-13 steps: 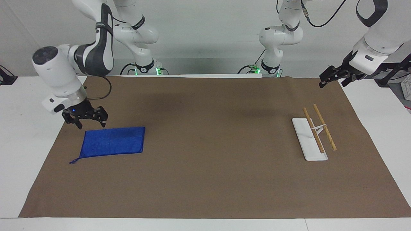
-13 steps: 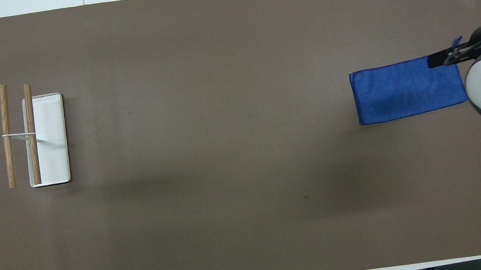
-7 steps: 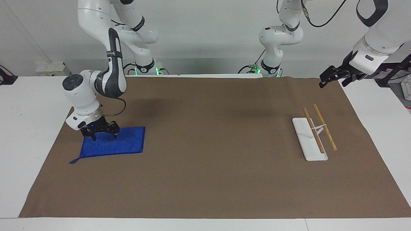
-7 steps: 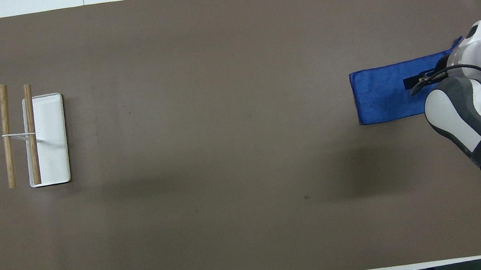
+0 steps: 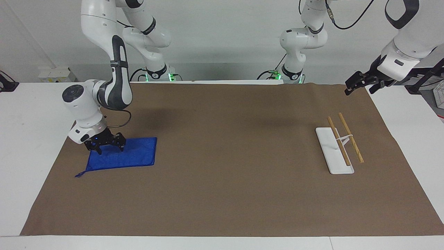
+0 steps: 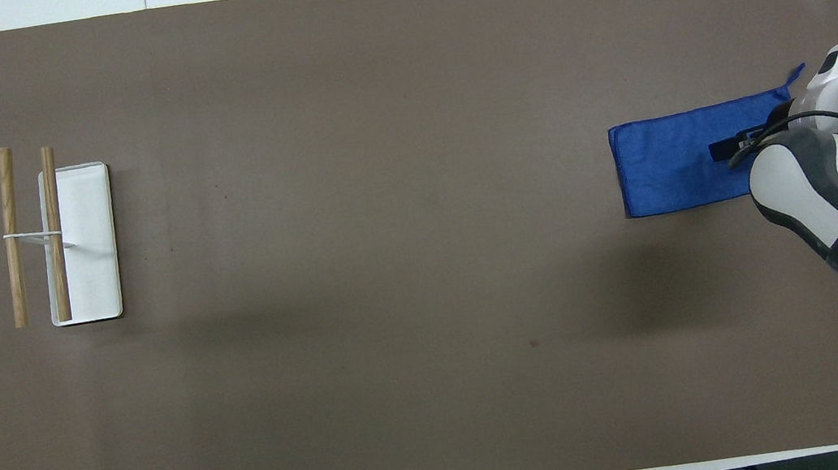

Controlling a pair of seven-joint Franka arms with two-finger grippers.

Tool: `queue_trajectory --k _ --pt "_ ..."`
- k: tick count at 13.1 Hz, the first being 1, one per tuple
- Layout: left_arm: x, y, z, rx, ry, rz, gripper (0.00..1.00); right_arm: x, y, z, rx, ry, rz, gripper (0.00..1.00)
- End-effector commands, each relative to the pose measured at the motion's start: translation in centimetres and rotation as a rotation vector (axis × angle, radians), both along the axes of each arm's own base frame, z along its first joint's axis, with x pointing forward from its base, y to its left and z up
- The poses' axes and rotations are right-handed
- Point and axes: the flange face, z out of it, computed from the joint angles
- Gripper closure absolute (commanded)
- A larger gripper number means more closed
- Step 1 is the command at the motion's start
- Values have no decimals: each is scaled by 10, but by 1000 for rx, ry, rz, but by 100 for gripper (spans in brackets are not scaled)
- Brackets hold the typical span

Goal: Right arm passes towel to left arm to hang
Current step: 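Close the right gripper on the blue towel's edge, then lift the blue towel with the right gripper toward the table center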

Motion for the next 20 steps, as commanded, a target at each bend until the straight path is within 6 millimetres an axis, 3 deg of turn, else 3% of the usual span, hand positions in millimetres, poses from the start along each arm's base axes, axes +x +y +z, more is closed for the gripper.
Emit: queue_trajectory --k 1,4,8,11,14,18,20 --pt "-7 2 0 -8 -14 -4 0 2 -8 -9 7 -37 12 0" --pt "-7 2 0 -8 -14 -4 0 2 -8 -15 2 -37 30 0" --pt "-7 2 0 -8 -14 -4 0 2 -8 -16 2 -34 34 16" --pt "-7 2 0 -10 -14 -3 0 0 -8 -17 0 -23 94 61" --pt "-7 2 0 -8 -14 -3 0 0 -7 -15 2 -21 97 100" --pt "-7 2 0 -8 -14 -3 0 11 2 18 44 39 77 100" --pt "-7 2 0 -10 -14 -4 0 15 20 42 76 89 -12 100"
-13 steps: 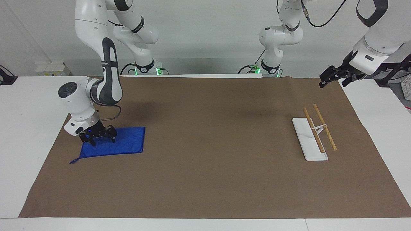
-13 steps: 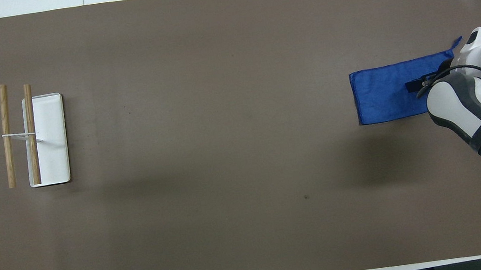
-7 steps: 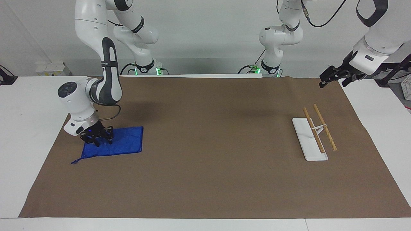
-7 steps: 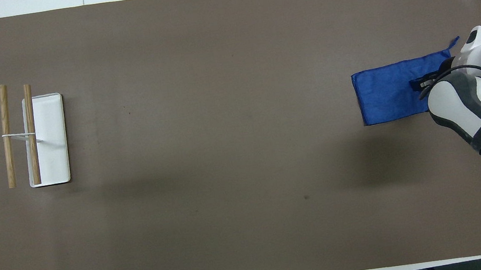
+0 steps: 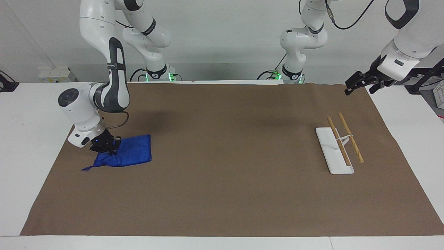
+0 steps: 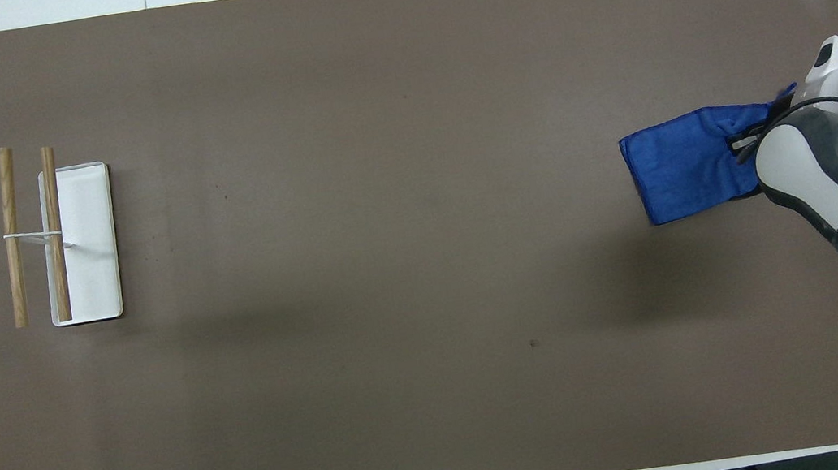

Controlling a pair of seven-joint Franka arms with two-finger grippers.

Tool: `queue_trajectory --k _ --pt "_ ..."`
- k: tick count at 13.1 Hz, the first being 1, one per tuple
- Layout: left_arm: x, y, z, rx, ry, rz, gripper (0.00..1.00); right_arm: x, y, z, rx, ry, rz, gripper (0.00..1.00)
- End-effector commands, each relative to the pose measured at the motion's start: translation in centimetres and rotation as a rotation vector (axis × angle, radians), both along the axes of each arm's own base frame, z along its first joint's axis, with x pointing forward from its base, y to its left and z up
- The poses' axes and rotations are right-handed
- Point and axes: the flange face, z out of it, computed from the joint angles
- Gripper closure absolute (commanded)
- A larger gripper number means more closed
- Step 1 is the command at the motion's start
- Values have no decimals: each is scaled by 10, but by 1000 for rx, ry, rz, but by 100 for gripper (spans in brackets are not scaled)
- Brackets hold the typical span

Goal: Right arm passes towel to left arm to hang
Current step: 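Lift the blue towel with the right gripper toward the table center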

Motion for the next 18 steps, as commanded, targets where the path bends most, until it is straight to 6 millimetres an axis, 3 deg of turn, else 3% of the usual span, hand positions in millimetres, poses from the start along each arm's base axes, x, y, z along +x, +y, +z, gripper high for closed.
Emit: queue_trajectory --k 1,3,4,6,9,11,14,16,18 --pt "-7 2 0 -10 -14 -4 0 5 34 42 49 74 -109 100" --pt "-7 2 0 -8 -14 -4 0 1 78 79 74 205 -293 100" --pt "-7 2 0 -8 -14 -3 0 -1 121 99 68 268 -391 100" --pt "-7 2 0 -8 -14 -3 0 -4 185 120 75 316 -538 100" --pt "-7 2 0 -10 -14 -3 0 -10 239 146 372 486 -791 100" --pt "-8 2 0 -8 -5 -4 0 -9 276 167 466 561 -913 100" --pt "-18 3 2 6 38 59 0 -8 344 195 555 530 -1156 100" --pt "-20 6 -4 23 41 266 0 -17 392 206 625 541 -1273 100" --pt "-27 -27 -24 -19 18 643 0 -21 425 210 711 534 -1367 100"
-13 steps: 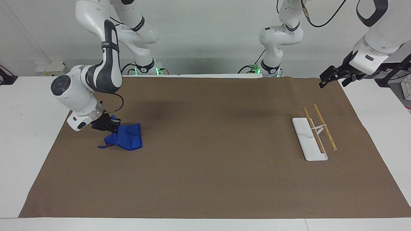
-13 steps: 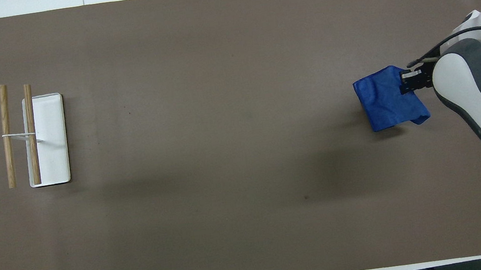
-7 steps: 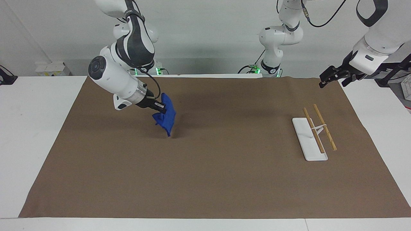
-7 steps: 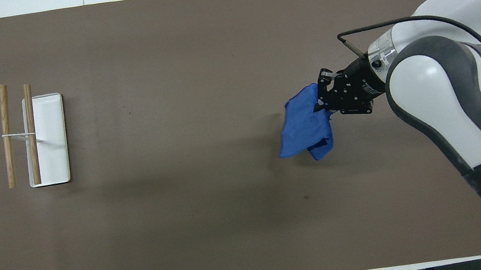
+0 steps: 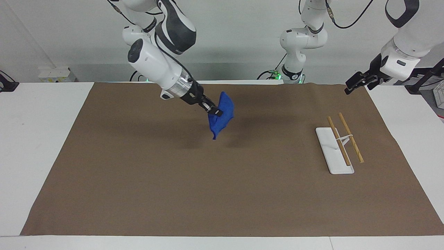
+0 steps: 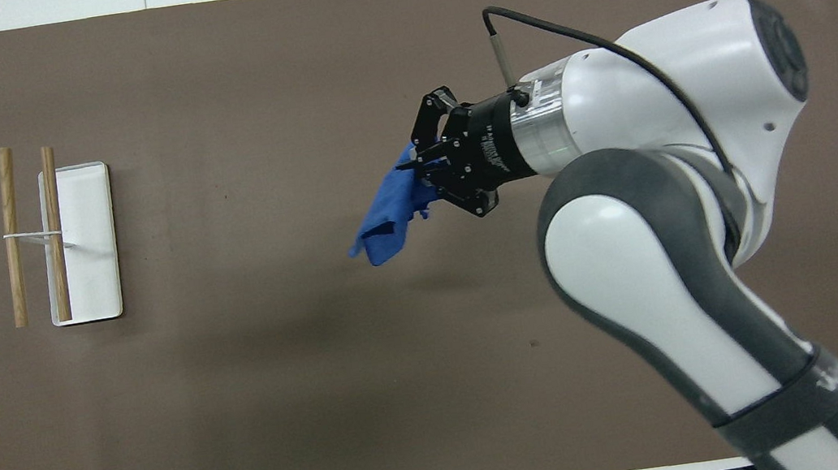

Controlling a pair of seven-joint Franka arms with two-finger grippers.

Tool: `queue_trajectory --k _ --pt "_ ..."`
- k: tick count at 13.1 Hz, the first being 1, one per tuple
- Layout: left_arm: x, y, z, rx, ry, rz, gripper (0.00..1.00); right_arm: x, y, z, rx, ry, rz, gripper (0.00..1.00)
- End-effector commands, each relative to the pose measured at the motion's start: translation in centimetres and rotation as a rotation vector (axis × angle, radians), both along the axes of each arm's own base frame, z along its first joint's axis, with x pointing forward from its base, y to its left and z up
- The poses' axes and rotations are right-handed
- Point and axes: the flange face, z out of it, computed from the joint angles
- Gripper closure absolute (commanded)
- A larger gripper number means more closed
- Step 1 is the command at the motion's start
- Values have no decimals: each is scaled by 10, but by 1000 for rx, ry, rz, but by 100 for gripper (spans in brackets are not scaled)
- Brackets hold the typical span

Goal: Right arm passes towel to left arm to hang
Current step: 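Hold the towel out while the left gripper reaches and grasps it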

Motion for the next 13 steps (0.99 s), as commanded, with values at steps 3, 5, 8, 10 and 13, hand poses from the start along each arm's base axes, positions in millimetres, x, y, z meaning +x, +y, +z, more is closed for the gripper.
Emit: queue_trajectory --k 3,5,8,10,13 --pt "-30 -47 -44 -139 20 750 0 4 33 6 95 42 -140 100" --pt "-46 -75 -61 -168 47 1019 0 3 36 5 95 59 -134 100" --pt "-74 -124 -84 -197 51 1298 0 3 36 6 95 60 -134 100" --pt "-95 -156 -93 -212 62 1355 0 3 36 6 93 60 -132 100" --pt "-105 -208 -111 -301 40 1431 0 2 36 5 88 60 -128 100"
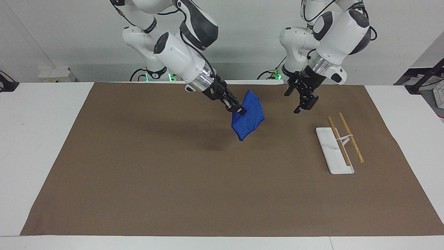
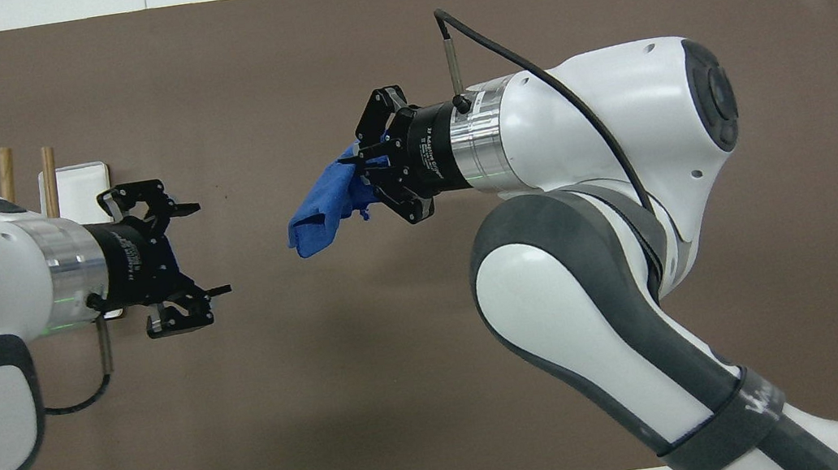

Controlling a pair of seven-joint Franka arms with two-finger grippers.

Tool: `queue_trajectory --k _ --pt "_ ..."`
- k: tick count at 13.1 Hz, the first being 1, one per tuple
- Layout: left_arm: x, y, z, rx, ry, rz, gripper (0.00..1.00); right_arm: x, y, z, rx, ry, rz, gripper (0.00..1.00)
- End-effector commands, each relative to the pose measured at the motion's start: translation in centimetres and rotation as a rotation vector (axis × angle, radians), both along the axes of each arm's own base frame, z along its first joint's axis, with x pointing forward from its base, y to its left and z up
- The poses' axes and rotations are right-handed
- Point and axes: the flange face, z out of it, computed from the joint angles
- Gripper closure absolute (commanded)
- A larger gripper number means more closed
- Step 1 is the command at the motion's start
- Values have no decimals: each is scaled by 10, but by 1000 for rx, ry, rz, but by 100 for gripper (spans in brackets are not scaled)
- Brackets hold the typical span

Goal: Right arm passes towel to left arm to hang
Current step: 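Hold the towel out while the left gripper reaches and grasps it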

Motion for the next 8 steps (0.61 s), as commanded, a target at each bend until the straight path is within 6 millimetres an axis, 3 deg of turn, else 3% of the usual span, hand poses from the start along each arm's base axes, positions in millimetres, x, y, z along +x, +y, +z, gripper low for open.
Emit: queue_trajectory --k 1,6,7,8 --pt "-14 -34 -23 -63 -53 86 0 2 2 3 22 17 0 100" --pt "0 -64 -63 -71 -81 105 3 1 3 2 15 20 13 100" --pt "9 -68 -63 -80 -92 114 7 1 3 2 14 21 13 100" --pt "15 -71 -59 -86 -98 121 18 1 3 2 14 20 13 100"
